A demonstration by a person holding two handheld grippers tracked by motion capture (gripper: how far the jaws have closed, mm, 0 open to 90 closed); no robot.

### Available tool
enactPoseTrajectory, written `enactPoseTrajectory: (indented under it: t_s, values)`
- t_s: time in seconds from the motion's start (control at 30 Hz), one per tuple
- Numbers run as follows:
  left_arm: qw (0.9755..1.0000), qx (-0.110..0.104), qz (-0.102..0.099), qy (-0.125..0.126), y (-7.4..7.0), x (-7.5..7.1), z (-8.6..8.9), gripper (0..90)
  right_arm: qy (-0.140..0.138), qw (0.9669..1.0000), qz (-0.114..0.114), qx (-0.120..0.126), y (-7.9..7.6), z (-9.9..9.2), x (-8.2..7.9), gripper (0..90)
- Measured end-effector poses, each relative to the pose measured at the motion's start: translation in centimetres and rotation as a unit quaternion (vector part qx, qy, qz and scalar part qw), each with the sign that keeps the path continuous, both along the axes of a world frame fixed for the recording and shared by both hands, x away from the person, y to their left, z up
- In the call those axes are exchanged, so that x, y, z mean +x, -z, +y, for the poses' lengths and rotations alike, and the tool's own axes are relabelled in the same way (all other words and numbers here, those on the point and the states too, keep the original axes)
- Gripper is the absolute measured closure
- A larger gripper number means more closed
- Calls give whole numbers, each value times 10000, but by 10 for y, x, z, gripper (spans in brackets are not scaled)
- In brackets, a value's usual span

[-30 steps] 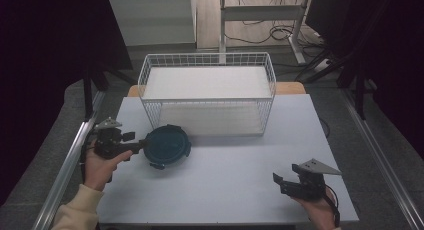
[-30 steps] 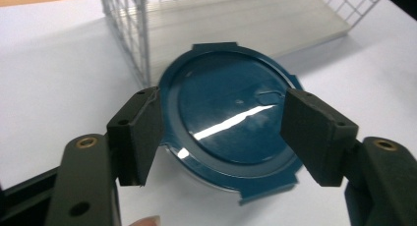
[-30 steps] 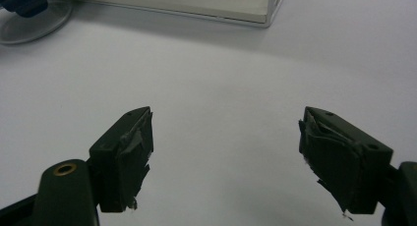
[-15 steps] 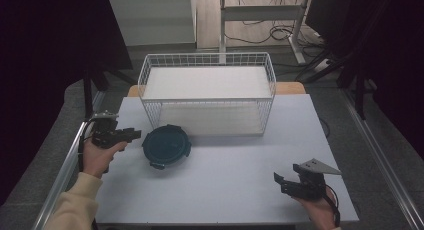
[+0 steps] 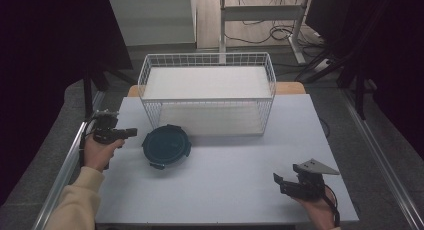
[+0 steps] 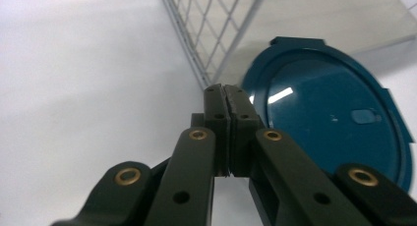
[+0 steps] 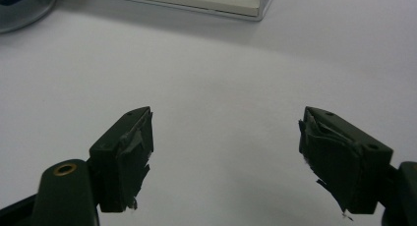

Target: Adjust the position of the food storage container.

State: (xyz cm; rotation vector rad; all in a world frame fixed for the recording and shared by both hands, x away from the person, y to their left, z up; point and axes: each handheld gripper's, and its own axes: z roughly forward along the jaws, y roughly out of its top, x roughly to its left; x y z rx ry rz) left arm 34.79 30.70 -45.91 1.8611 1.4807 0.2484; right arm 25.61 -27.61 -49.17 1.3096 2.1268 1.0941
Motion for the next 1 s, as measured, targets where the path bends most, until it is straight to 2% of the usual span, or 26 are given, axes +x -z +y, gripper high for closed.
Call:
enactPoseTrajectory:
  t_s: [0.27,0.43,0.57,0.63,0.67,0.9,1.0]
  values:
    - [9997,124,186,14,11,7,-2,900,34,10000,-36,-37,0,0,0,206]
    - [9993,217,292,108,19,14,-9,900,41,10000,-37,-50,1,0,0,206]
    - [9984,140,481,269,29,19,-16,900,63,10000,-49,-60,0,-1,0,206]
    - [9973,440,521,278,33,20,-22,900,68,9999,-47,-61,1,-1,0,206]
    - [9973,464,512,255,33,20,-23,900,70,9999,-48,-65,1,0,0,206]
    - [9973,427,480,352,34,19,-23,900,97,9999,-66,-59,0,1,0,206]
    - [9973,346,480,443,35,18,-25,900,88,9999,-67,-76,1,1,0,206]
